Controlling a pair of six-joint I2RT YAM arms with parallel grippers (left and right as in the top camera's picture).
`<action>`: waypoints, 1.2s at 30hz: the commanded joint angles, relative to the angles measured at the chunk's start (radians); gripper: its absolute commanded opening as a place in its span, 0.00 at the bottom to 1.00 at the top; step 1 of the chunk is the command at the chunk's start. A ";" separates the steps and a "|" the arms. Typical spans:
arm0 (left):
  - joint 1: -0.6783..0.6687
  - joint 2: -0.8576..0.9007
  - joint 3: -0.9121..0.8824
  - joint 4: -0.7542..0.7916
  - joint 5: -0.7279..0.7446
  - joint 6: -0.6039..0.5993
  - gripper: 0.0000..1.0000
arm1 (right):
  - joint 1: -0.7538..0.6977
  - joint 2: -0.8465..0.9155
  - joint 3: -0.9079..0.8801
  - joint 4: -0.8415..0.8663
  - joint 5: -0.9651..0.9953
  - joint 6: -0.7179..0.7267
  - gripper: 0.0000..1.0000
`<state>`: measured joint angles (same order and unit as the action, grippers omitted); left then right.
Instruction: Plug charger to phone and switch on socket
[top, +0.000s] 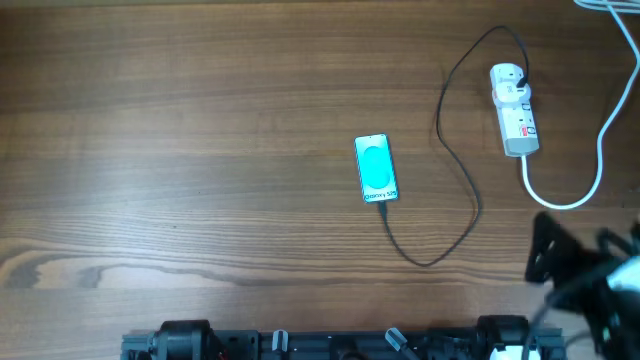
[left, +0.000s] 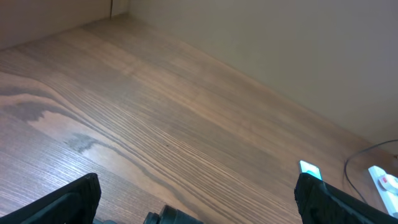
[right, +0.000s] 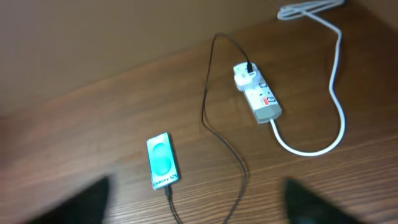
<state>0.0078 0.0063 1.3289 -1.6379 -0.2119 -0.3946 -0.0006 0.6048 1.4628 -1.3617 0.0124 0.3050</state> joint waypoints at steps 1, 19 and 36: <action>0.005 0.002 0.000 0.003 0.009 -0.009 1.00 | 0.003 -0.065 -0.002 -0.057 0.022 -0.007 1.00; 0.005 0.002 0.000 0.003 0.009 -0.009 1.00 | -0.003 -0.439 -0.298 0.368 0.005 -0.238 1.00; 0.005 0.002 0.000 0.003 0.009 -0.009 1.00 | -0.010 -0.601 -1.416 1.522 -0.083 0.035 1.00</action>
<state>0.0078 0.0063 1.3281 -1.6386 -0.2115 -0.3981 -0.0036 0.0193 0.0761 0.1467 -0.0917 0.2928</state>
